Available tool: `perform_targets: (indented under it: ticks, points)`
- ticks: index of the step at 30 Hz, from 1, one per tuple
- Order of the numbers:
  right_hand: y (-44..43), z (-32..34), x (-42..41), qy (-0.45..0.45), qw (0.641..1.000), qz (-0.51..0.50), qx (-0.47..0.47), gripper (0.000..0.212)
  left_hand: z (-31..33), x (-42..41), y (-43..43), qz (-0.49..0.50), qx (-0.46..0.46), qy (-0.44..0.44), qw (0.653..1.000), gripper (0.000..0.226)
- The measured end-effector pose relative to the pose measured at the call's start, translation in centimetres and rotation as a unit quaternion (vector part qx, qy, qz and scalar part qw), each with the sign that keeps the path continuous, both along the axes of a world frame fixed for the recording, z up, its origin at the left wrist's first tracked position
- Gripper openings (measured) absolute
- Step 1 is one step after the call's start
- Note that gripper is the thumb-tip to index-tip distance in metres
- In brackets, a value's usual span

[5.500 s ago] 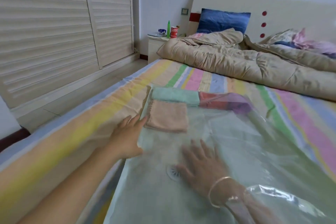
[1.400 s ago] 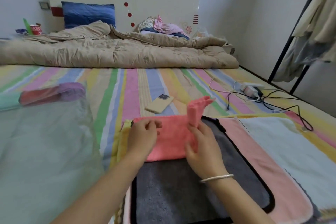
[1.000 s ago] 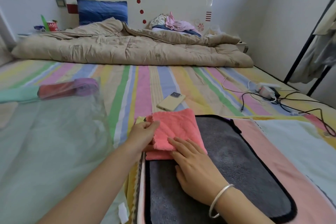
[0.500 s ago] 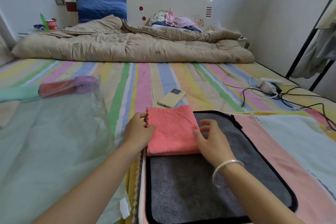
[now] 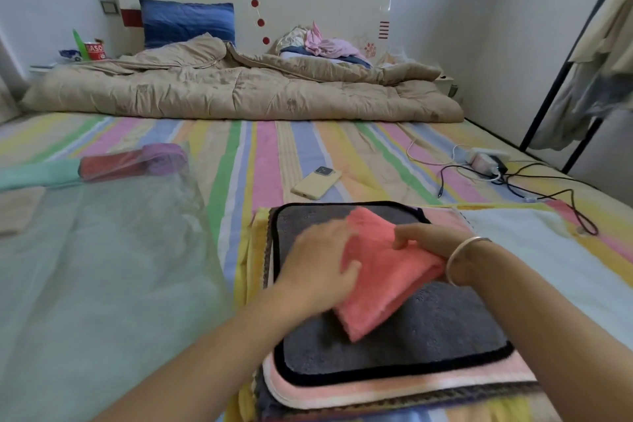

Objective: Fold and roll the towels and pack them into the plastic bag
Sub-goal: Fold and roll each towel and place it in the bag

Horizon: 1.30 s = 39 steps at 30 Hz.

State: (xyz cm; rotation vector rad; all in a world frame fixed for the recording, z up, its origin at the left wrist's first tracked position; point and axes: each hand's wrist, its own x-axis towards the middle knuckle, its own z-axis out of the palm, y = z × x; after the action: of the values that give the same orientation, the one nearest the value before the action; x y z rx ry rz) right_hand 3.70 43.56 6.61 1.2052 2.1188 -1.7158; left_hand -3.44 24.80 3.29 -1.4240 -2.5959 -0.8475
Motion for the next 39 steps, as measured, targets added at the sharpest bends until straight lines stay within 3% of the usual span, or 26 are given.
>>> perform_targets:
  ticks: [4,6,8,10,13,15,16,20,26,28,30,33,35,39]
  points:
    - [0.9,-1.2,2.4,-0.071,0.991,0.031,0.106,0.050,-4.5,3.0,1.6,-0.068,-0.137,0.047,0.987,0.075]
    - [0.3,-1.6,2.6,-0.043,0.985,0.061,0.156,0.054,-5.9,3.0,1.9,-0.073,-0.123,0.062,0.988,0.085]
    - [-0.9,-1.6,2.5,0.004,0.969,0.094,0.228,0.059,-5.8,2.6,1.6,-0.073,-0.073,0.029,0.994,0.079]
    - [-2.5,-1.6,2.4,0.045,0.919,0.149,0.361,0.064,-4.8,2.5,0.8,-0.064,-0.007,-0.011,0.998,0.062]
    - [-6.3,-1.9,2.8,0.047,0.787,0.254,0.560,0.054,-3.5,2.3,-1.7,-0.020,0.071,-0.035,0.997,0.045]
    - [-9.3,-2.3,2.9,0.016,0.718,0.292,0.632,0.036,-3.1,1.9,-3.7,0.007,0.111,-0.036,0.993,0.034]
    - [-10.7,-2.5,3.0,-0.008,0.705,0.299,0.643,0.034,-3.0,1.7,-4.8,0.018,0.127,-0.036,0.991,0.030]
    - [-13.5,-4.5,2.8,-0.127,0.695,0.285,0.648,0.056,-3.0,1.5,-9.8,0.055,0.141,-0.021,0.988,0.025]
    - [-13.1,-5.2,2.6,-0.124,0.694,0.213,0.677,0.033,-3.8,1.2,-19.5,0.093,0.055,0.022,0.994,0.022]
    - [-14.5,-3.5,3.0,-0.064,0.700,0.234,0.672,0.026,-4.0,0.7,-23.0,0.101,0.010,0.040,0.994,0.029]
    - [-17.2,-1.6,3.2,0.066,0.731,0.244,0.634,0.019,-4.1,0.2,-26.5,0.105,-0.038,0.049,0.993,0.043]
    - [-22.9,0.2,3.7,0.254,0.809,0.247,0.469,0.022,-3.9,-0.2,-31.3,0.105,-0.126,0.050,0.985,0.062]
    - [-25.8,0.0,3.5,0.319,0.843,0.266,0.343,0.027,-3.7,-0.2,-34.2,0.117,-0.156,0.061,0.979,0.063]
    - [-29.2,-1.9,2.4,0.408,0.837,0.298,0.208,0.040,-3.4,0.2,-38.5,0.158,-0.170,0.065,0.970,0.060]
